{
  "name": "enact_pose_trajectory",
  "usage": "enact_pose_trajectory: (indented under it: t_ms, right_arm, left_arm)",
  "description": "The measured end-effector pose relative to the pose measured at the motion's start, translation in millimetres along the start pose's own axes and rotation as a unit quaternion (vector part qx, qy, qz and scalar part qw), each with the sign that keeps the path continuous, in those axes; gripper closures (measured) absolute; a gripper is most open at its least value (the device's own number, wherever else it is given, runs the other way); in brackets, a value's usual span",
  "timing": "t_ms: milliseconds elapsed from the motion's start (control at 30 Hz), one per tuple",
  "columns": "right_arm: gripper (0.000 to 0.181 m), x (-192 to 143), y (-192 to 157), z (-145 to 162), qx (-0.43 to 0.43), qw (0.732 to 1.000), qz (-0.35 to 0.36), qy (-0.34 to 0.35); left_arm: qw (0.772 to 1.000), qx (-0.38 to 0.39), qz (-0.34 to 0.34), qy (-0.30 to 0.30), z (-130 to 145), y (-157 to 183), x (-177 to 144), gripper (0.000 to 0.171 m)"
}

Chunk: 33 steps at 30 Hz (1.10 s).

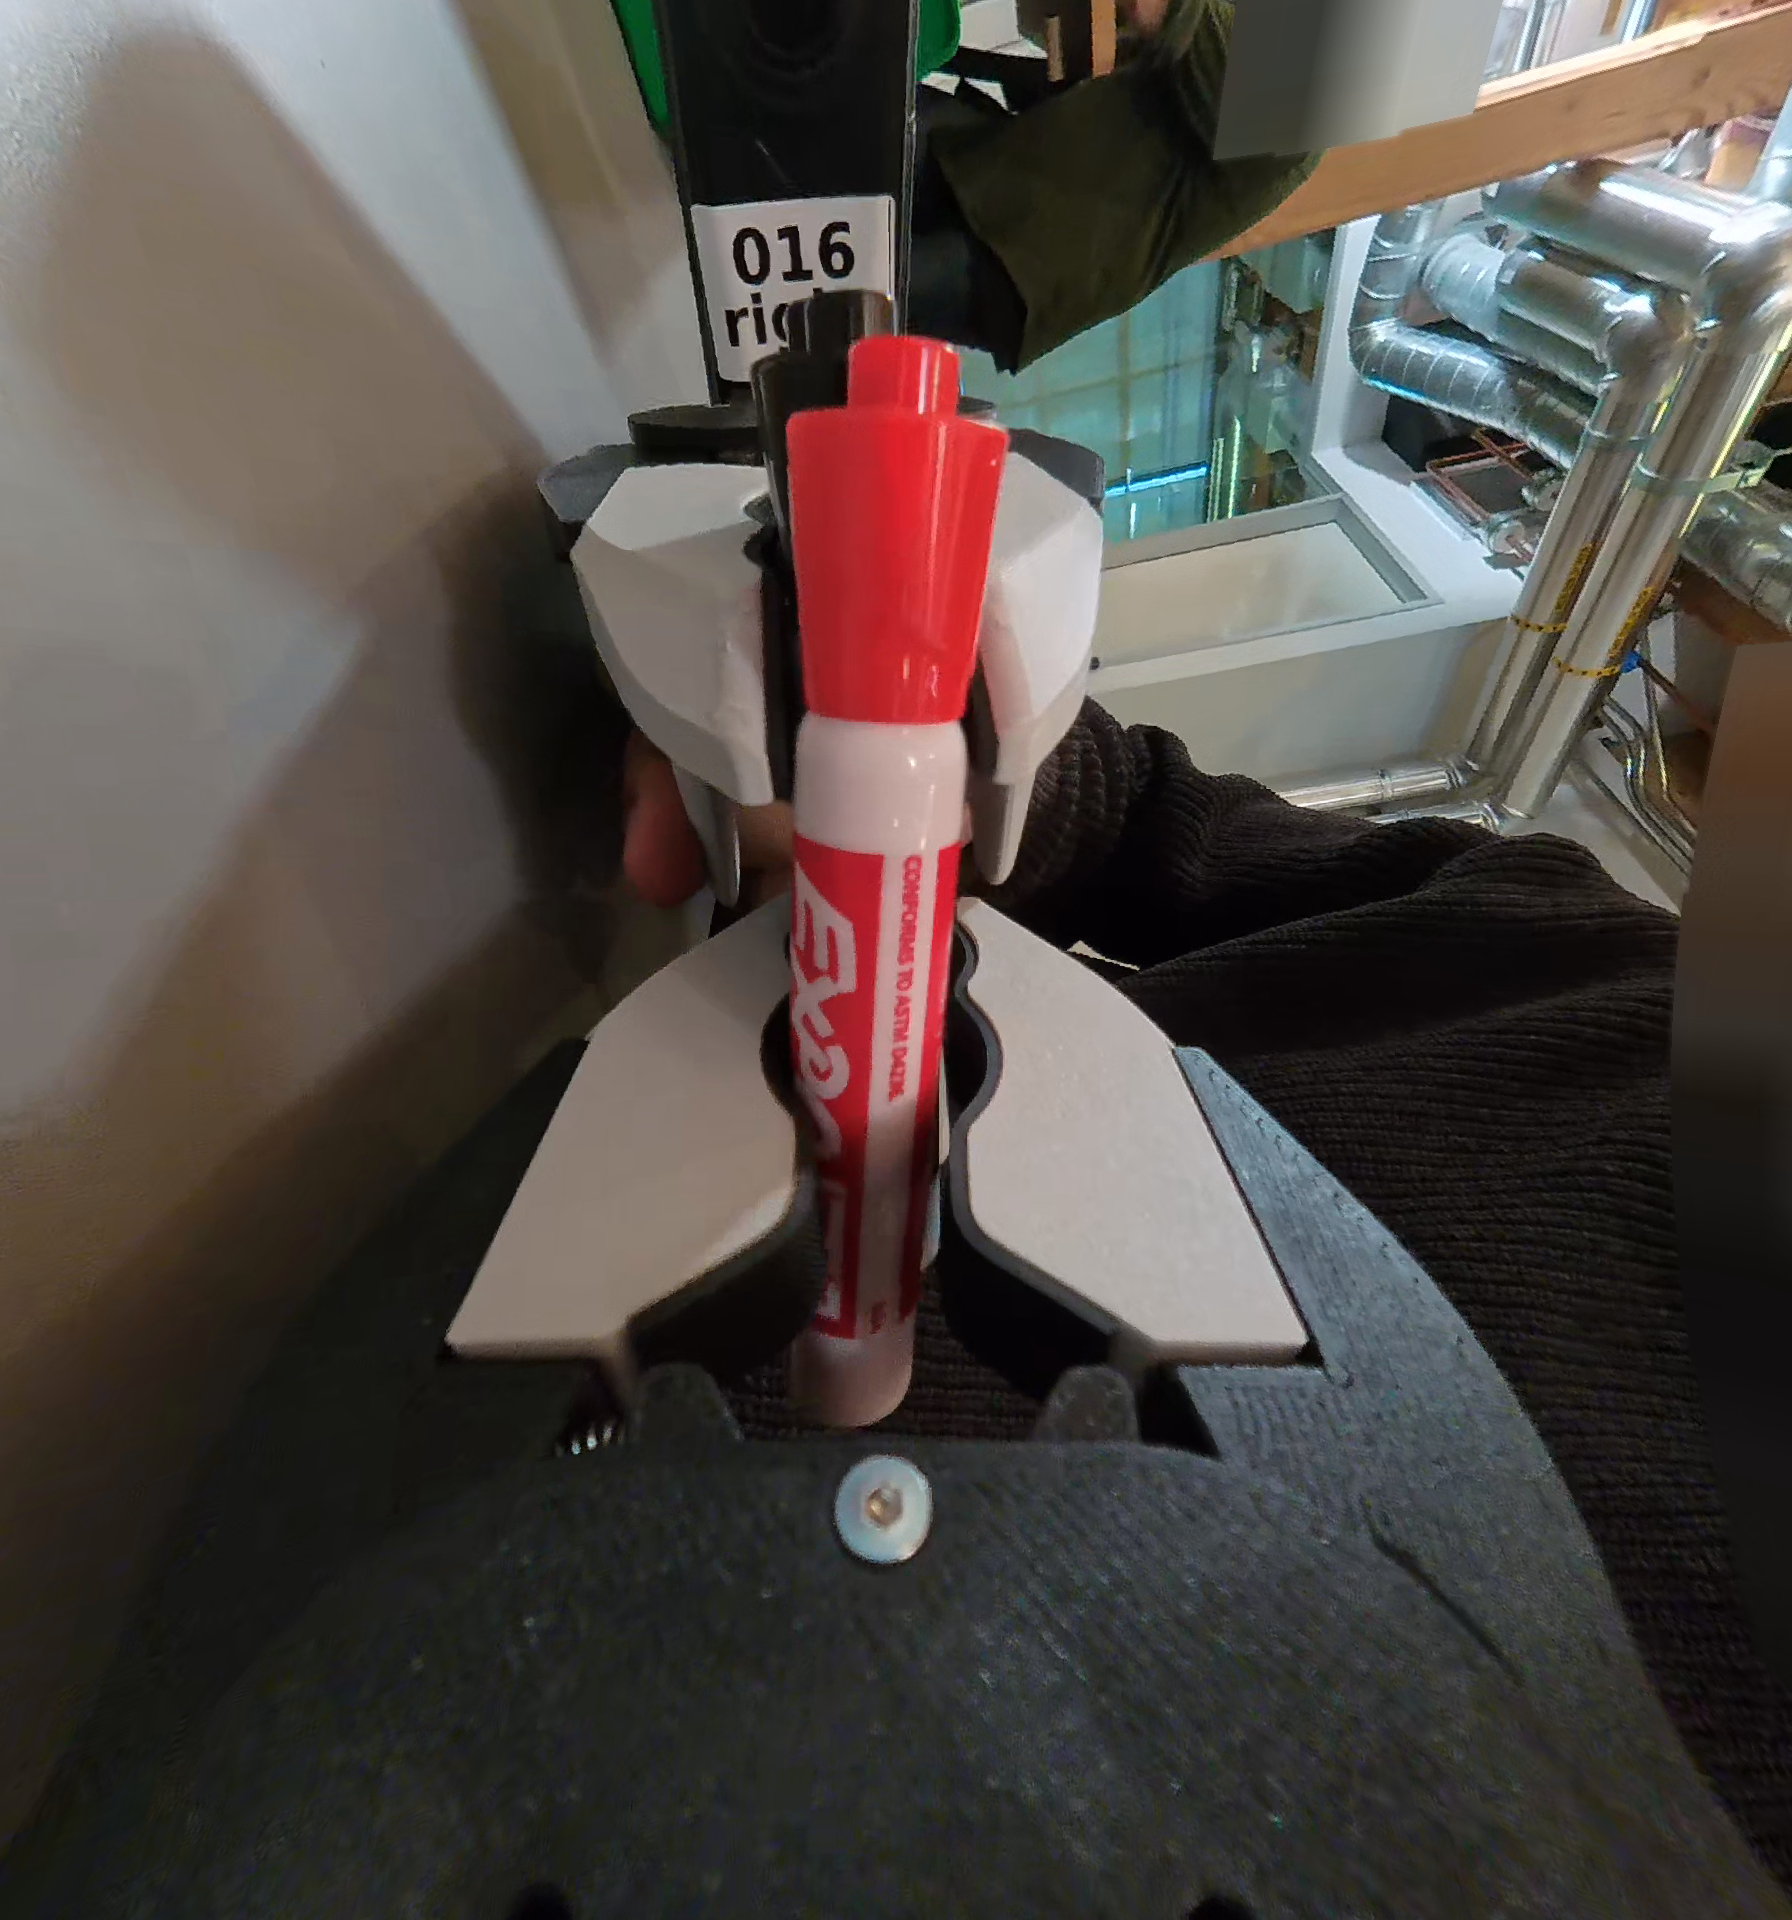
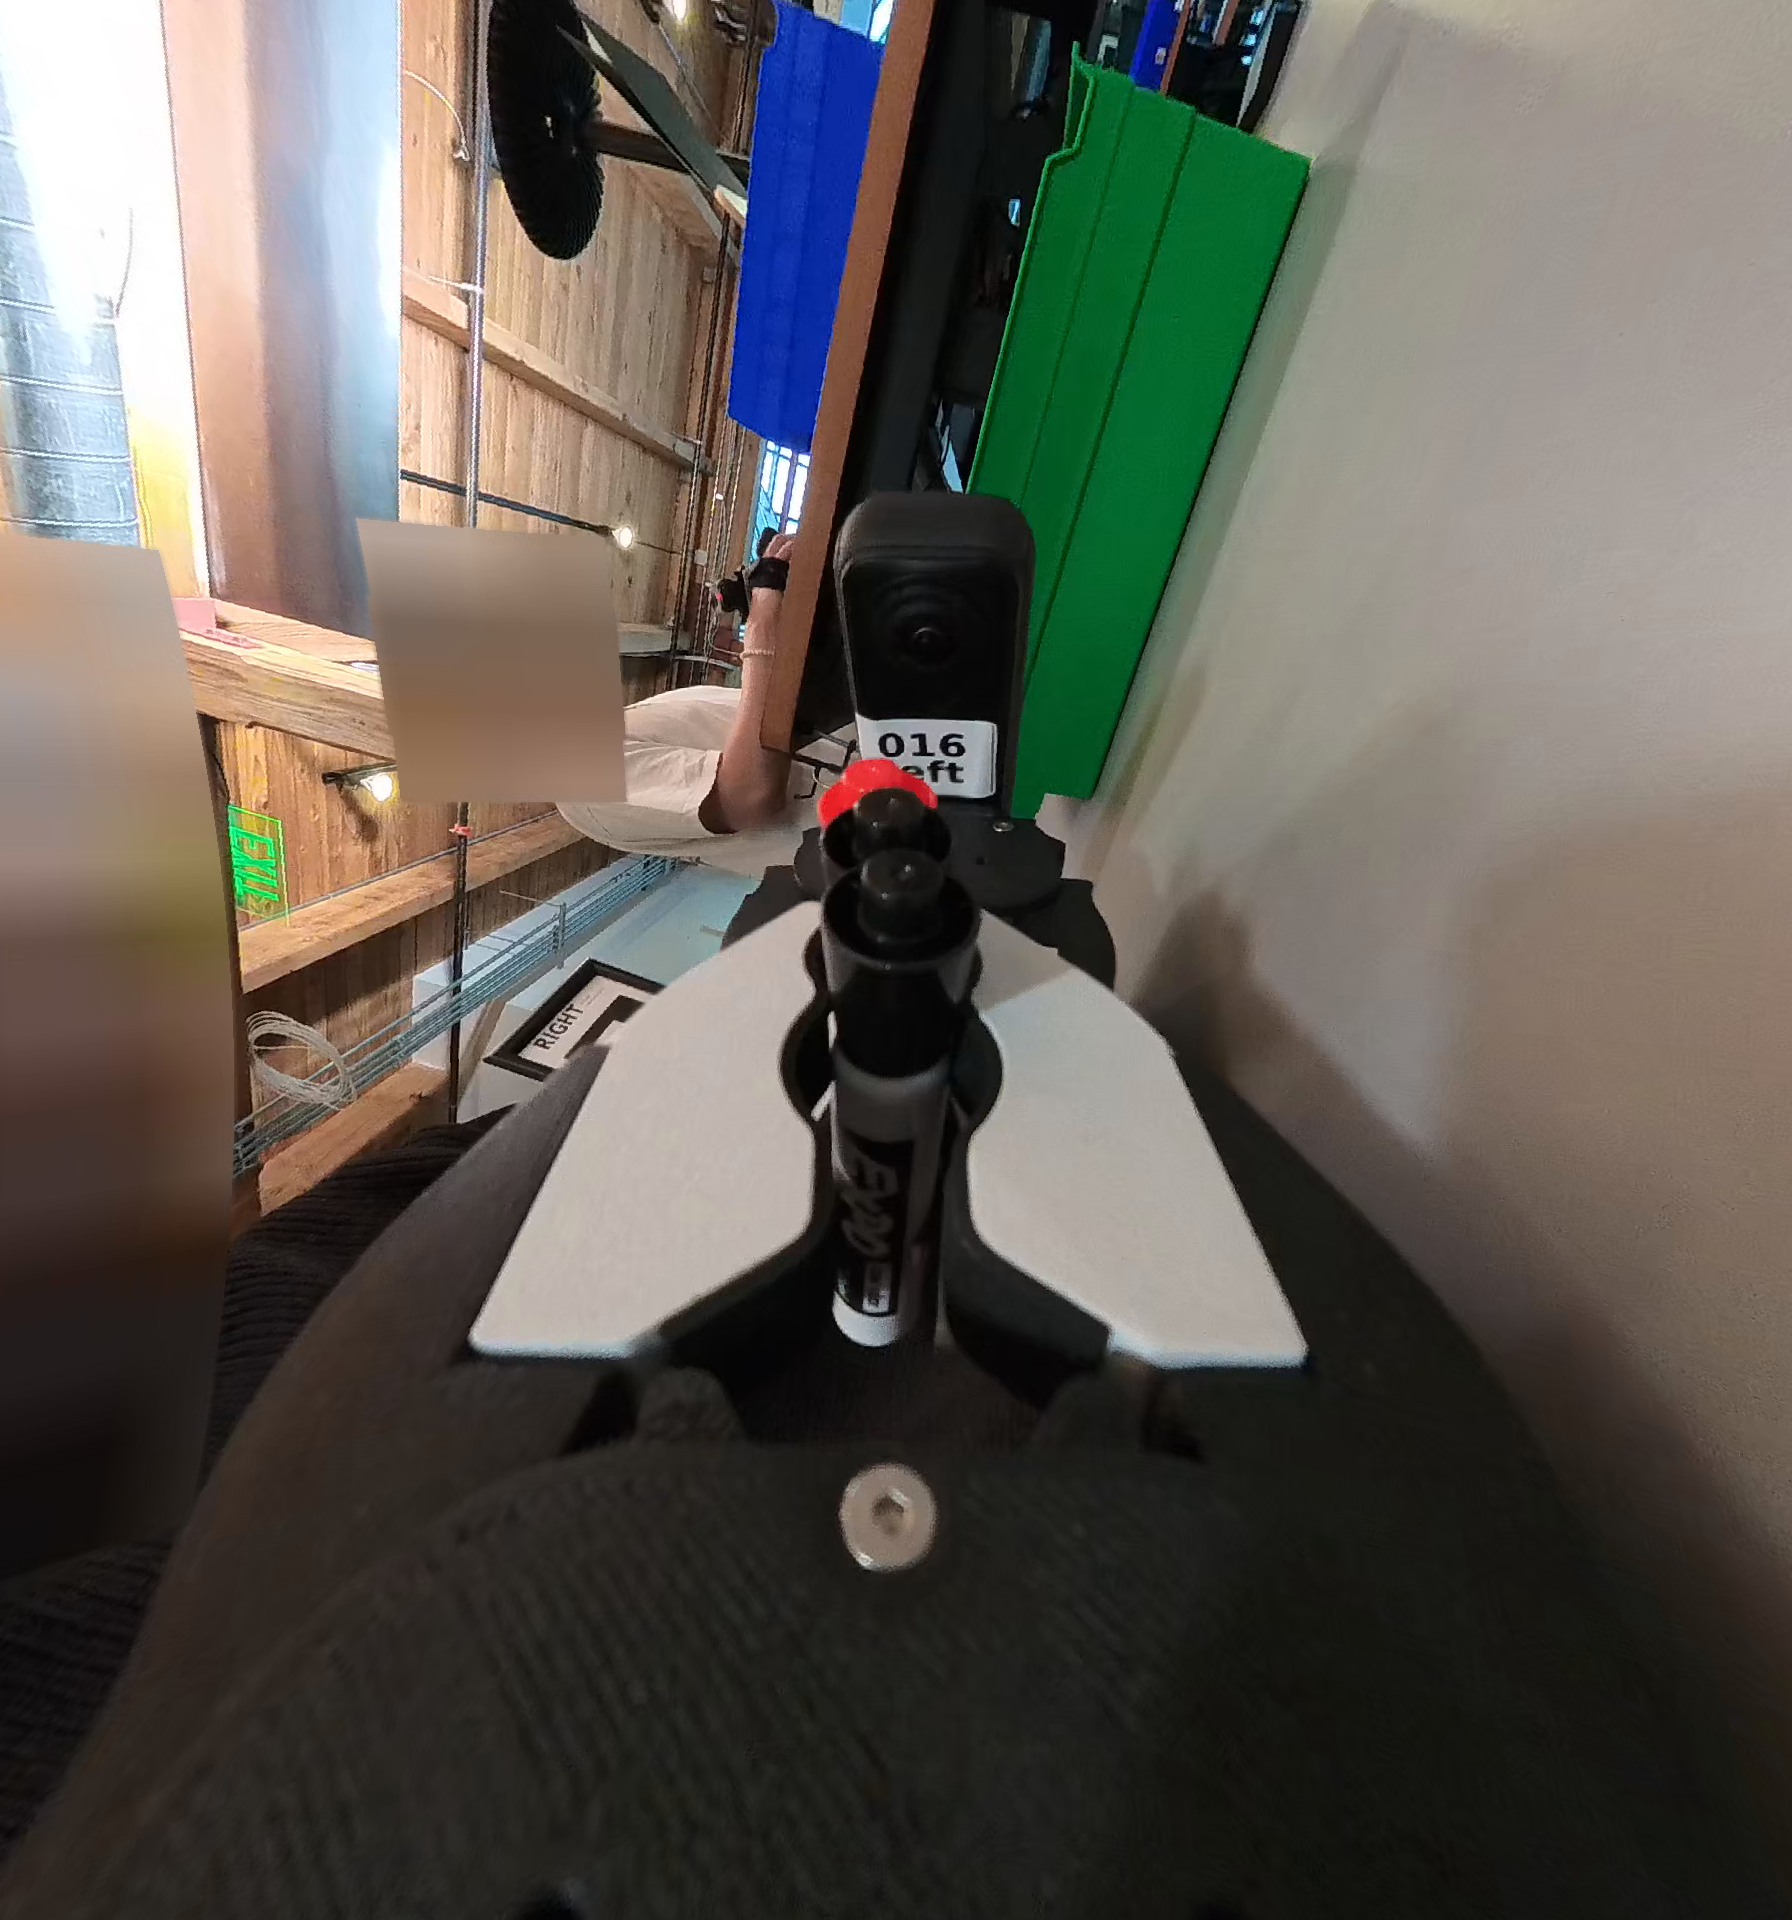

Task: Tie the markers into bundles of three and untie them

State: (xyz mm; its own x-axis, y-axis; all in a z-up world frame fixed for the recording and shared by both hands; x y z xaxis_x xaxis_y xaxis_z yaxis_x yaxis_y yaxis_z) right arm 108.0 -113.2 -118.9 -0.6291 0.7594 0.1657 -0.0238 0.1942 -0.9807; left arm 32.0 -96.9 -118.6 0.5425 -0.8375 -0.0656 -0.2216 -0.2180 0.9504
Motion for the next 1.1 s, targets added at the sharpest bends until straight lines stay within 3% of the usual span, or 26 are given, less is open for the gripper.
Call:
enact_pose_trajectory:
  t_ms: [533,1100]
  right_arm:
    - [0.159,8,3,11,0.031,0.998,-0.003,-0.061]
    - [0.162,7,2,11,0.024,0.998,-0.006,-0.057]
  left_arm:
    - [0.999,0.009,0.002,-0.039,8,1,6,0.151]
    - [0.999,0.009,0.016,-0.036,8,3,5,0.145]
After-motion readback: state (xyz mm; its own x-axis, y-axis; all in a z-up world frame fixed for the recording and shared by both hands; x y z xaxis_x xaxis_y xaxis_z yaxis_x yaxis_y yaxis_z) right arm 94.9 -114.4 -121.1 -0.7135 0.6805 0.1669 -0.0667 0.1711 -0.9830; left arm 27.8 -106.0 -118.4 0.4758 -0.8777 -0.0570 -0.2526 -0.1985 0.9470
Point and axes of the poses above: each gripper's, where its closed fingertips meet, x out along the fingers, z out of its underside, y = z × x across the jaws, the point moved 6 cm from there along -x, back along the fingers, and after that the axes turned 6 degrees about x, right-handed, at the moved point
